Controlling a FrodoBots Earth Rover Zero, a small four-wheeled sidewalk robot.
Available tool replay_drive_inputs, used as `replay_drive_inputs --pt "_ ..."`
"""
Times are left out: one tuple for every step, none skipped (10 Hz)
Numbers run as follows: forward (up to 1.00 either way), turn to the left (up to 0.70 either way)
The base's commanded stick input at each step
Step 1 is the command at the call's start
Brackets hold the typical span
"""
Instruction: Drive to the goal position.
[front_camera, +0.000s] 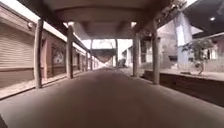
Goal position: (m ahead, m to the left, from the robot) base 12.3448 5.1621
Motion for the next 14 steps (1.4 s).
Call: replay_drive_inputs --pt "0.7 0.0" --pt "0.7 0.0" --pt "0.7 0.0" --pt "0.7 0.0" --pt "0.7 0.05" --pt "0.7 0.22" --pt "0.7 0.3" --pt "0.7 0.14" --pt "0.7 0.0" --pt "0.7 0.0" --pt "0.7 0.0" --pt "0.7 0.0" --pt "0.7 0.0" --pt "0.7 0.0"
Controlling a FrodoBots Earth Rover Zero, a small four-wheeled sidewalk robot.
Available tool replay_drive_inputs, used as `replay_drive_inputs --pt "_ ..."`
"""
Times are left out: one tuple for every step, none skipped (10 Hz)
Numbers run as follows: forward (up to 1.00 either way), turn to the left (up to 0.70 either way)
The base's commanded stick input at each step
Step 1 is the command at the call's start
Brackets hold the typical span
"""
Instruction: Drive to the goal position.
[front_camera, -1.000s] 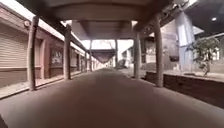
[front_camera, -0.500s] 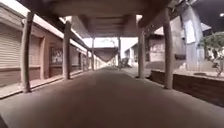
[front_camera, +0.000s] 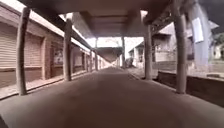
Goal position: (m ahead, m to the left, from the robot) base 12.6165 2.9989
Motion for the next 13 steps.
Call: replay_drive_inputs --pt "0.7 0.0" --pt "0.7 0.0" --pt "0.7 0.0" --pt "0.7 0.0" --pt "0.7 0.0" --pt "0.7 0.0" --pt "0.7 0.0" --pt "0.7 0.0" --pt "0.7 0.0" --pt "0.7 0.0" --pt "0.7 0.0" --pt "0.7 0.0" --pt "0.7 0.0"
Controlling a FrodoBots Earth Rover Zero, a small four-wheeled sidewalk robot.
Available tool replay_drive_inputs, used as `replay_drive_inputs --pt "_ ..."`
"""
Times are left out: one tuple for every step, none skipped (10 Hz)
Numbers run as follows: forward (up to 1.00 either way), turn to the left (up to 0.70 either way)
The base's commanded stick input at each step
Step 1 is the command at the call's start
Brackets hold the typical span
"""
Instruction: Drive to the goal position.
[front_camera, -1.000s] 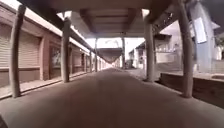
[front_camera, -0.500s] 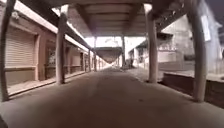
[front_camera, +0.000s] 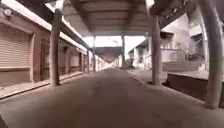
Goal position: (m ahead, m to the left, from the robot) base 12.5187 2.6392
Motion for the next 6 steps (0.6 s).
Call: replay_drive_inputs --pt "0.7 0.0" --pt "0.7 0.0" --pt "0.7 0.0" --pt "0.7 0.0" --pt "0.7 0.0" --pt "0.7 0.0"
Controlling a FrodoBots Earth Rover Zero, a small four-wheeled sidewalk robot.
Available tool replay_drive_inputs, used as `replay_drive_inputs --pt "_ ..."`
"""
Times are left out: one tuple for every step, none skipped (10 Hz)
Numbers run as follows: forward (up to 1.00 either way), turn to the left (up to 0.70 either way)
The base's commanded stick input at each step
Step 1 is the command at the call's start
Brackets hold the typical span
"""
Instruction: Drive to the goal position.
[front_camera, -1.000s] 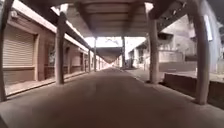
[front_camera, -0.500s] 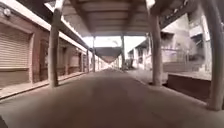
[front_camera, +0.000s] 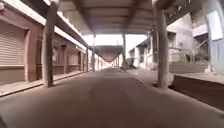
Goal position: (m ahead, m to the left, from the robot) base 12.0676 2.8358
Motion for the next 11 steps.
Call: replay_drive_inputs --pt "0.7 0.0" --pt "0.7 0.0" --pt "0.7 0.0" --pt "0.7 0.0" --pt "0.7 0.0" --pt "0.7 0.0" --pt "0.7 0.0" --pt "0.7 0.0" --pt "0.7 0.0" --pt "0.7 0.0" --pt "0.7 0.0"
